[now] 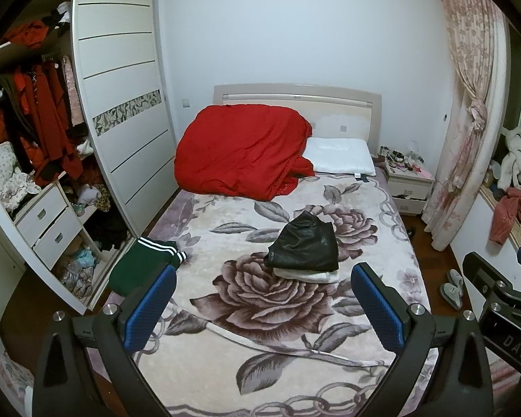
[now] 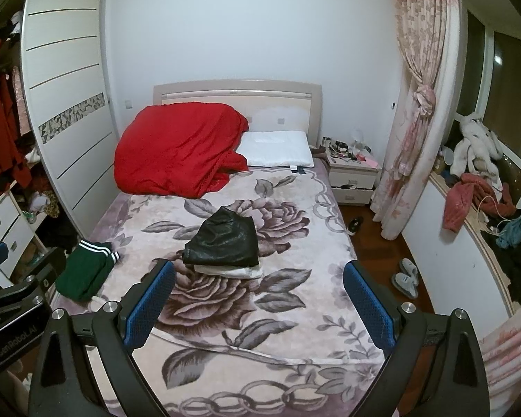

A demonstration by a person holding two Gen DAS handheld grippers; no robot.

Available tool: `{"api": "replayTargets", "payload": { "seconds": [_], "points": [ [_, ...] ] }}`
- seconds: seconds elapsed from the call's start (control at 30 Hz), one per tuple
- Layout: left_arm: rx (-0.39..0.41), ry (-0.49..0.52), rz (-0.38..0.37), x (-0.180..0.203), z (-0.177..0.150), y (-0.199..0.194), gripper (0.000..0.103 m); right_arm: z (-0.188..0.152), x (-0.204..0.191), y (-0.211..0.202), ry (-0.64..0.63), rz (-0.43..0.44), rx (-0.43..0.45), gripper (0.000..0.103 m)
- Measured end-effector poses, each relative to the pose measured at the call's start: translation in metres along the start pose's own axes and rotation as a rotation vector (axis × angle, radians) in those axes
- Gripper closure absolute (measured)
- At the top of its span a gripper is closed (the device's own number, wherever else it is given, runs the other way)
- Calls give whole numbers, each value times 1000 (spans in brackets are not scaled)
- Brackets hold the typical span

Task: Fold large clothes

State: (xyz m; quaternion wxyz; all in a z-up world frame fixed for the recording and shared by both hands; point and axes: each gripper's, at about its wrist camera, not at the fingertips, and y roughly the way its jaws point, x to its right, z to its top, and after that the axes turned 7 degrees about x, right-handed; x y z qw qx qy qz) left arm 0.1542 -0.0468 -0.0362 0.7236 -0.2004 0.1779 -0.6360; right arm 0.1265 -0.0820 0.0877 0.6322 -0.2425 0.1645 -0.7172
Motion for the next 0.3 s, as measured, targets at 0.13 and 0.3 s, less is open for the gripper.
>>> {"api": "replayTargets", "payload": {
  "seconds": [0.13,0.3],
  "points": [
    [0,-1,-4,0,0,0,0,1,0,1,0,1,0,4],
    [11,-16,0,3,0,-5,0,1,-1,1,1,-1,1,4]
  ]
}}
